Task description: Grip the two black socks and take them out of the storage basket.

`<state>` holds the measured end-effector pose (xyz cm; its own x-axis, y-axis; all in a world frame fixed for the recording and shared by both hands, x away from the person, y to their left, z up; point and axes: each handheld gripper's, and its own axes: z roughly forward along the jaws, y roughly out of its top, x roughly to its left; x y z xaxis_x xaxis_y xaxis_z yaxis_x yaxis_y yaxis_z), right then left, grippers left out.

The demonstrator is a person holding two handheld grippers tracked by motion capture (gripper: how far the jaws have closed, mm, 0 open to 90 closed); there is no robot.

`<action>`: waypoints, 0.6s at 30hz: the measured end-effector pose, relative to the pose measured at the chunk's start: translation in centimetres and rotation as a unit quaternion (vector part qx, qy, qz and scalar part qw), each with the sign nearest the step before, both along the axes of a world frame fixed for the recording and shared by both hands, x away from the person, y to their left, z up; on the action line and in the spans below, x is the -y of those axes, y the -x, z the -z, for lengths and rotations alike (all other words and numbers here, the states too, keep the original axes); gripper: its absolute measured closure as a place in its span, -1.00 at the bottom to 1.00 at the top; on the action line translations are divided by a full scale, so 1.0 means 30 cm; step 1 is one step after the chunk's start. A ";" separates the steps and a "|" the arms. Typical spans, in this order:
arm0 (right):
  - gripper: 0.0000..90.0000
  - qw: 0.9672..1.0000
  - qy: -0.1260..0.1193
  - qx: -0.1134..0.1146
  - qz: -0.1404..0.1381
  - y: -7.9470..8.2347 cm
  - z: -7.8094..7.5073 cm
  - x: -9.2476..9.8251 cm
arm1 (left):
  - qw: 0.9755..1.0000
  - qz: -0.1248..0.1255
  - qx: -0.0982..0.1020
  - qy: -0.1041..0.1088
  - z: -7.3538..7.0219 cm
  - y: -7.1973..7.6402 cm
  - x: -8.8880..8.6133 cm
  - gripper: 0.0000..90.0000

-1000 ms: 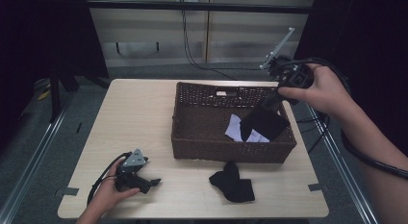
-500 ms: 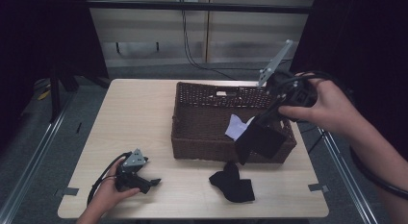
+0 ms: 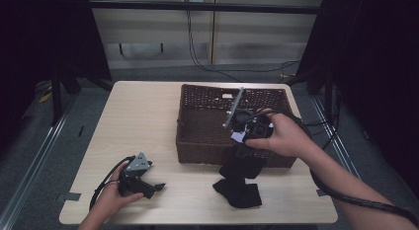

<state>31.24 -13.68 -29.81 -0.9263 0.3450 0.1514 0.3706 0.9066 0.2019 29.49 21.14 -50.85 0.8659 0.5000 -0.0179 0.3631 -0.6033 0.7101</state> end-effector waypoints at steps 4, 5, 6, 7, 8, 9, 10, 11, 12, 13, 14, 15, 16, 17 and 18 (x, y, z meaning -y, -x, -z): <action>0.89 1.000 0.013 -0.003 -0.009 -0.015 0.058 -0.049 | 1.000 0.001 0.000 0.000 0.000 0.000 0.000 -0.88; 0.89 1.000 0.013 -0.004 -0.009 -0.017 0.069 -0.061 | 1.000 0.001 0.000 0.000 0.000 0.000 0.000 -0.88; 0.87 1.000 0.016 -0.007 -0.016 -0.018 0.079 -0.070 | 1.000 0.001 -0.005 0.004 0.001 0.000 0.001 -0.88; 0.82 1.000 0.020 -0.006 -0.016 -0.018 0.089 -0.080 | 1.000 0.002 -0.005 0.003 0.001 0.000 0.001 -0.88; 0.77 1.000 0.024 -0.005 -0.014 -0.019 0.097 -0.086 | 1.000 0.002 -0.003 0.002 0.001 0.000 0.000 -0.88; 0.74 1.000 0.021 -0.006 -0.014 -0.021 0.106 -0.089 | 1.000 0.003 -0.003 0.002 0.001 -0.001 0.000 -0.88; 0.69 1.000 0.022 -0.003 -0.017 -0.023 0.111 -0.089 | 1.000 0.002 0.000 0.000 0.000 -0.001 -0.001 -0.88; 0.62 1.000 0.021 -0.003 -0.012 -0.021 0.113 -0.089 | 1.000 0.003 -0.003 0.002 0.001 -0.001 0.000 -0.88; 0.57 1.000 0.020 -0.004 -0.009 -0.021 0.115 -0.086 | 1.000 0.003 -0.003 0.002 0.001 -0.001 0.000 -0.88; 0.51 1.000 0.016 -0.004 -0.011 -0.020 0.117 -0.080 | 1.000 0.003 -0.003 0.002 0.001 -0.001 0.000 -0.88; 0.42 1.000 0.013 -0.002 -0.010 -0.019 0.119 -0.073 | 1.000 0.003 -0.003 0.002 0.001 -0.001 0.000 -0.88; 0.35 1.000 0.010 -0.006 -0.001 -0.015 0.118 -0.066 | 1.000 0.003 -0.002 0.003 0.002 -0.001 0.000 -0.88; 0.28 1.000 0.005 -0.006 0.000 -0.013 0.121 -0.053 | 1.000 0.003 -0.002 0.003 0.002 -0.001 0.000 -0.88; 0.19 1.000 0.004 -0.004 0.002 -0.010 0.121 -0.046 | 1.000 0.003 -0.002 0.003 0.002 -0.001 0.000 -0.88; 0.13 1.000 0.004 -0.003 0.005 -0.005 0.123 -0.036 | 1.000 0.003 -0.002 0.003 0.002 -0.001 0.000 -0.88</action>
